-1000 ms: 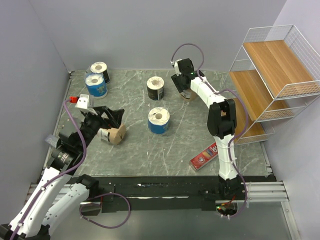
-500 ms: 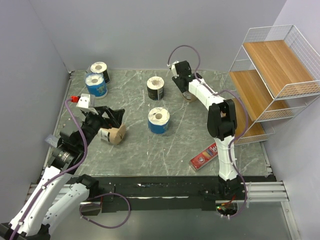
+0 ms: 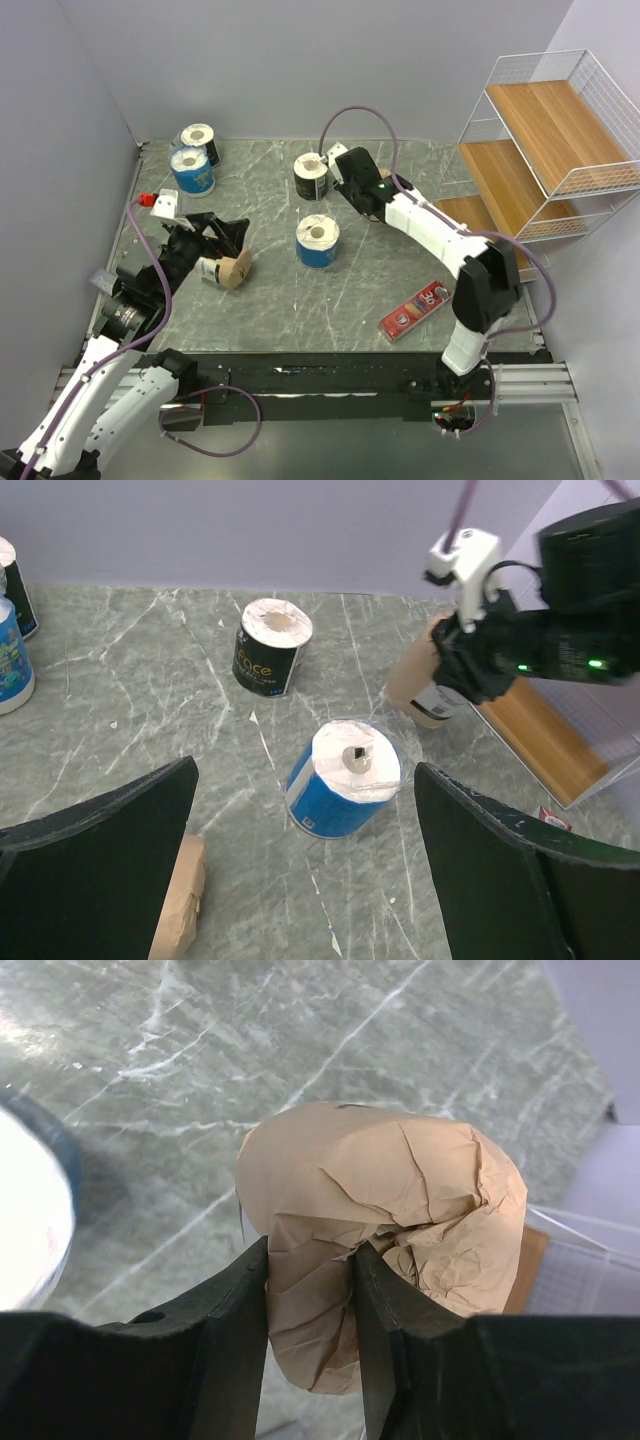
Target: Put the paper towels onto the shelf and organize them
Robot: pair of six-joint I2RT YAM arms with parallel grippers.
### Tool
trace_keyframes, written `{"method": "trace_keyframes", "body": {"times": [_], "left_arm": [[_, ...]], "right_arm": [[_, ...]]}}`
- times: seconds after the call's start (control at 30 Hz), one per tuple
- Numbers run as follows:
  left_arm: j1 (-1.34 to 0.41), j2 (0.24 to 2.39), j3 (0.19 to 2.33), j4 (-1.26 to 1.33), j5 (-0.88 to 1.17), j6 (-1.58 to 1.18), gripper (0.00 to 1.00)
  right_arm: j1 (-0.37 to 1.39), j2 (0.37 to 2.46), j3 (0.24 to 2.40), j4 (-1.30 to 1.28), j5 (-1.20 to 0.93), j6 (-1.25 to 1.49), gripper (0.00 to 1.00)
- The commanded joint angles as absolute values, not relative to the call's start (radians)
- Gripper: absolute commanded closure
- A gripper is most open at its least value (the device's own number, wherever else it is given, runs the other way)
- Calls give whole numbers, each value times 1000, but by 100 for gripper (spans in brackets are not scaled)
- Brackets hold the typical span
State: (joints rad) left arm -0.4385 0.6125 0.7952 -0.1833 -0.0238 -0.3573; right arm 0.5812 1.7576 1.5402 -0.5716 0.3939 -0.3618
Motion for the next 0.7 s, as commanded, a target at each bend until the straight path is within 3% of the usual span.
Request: {"method": "trace_keyframes", "body": {"times": [0.0,0.37,0.47,0.67], "left_arm": [[-443,604,824,-144,-20,-362,3],[-443,600,825,-147,-25,-359,4],[-443,601,824,-146,-21,-359,4],[-443,597,824,-147,-20,-360,3]], "right_arm": [[606,1629,1528,-581,523,-353,66],[773,1457,1873,-775,808,-478,65],[781,1439,1934,-715,868,-586,64],[778,1402,1928,-332,1023,-1033,64]]}}
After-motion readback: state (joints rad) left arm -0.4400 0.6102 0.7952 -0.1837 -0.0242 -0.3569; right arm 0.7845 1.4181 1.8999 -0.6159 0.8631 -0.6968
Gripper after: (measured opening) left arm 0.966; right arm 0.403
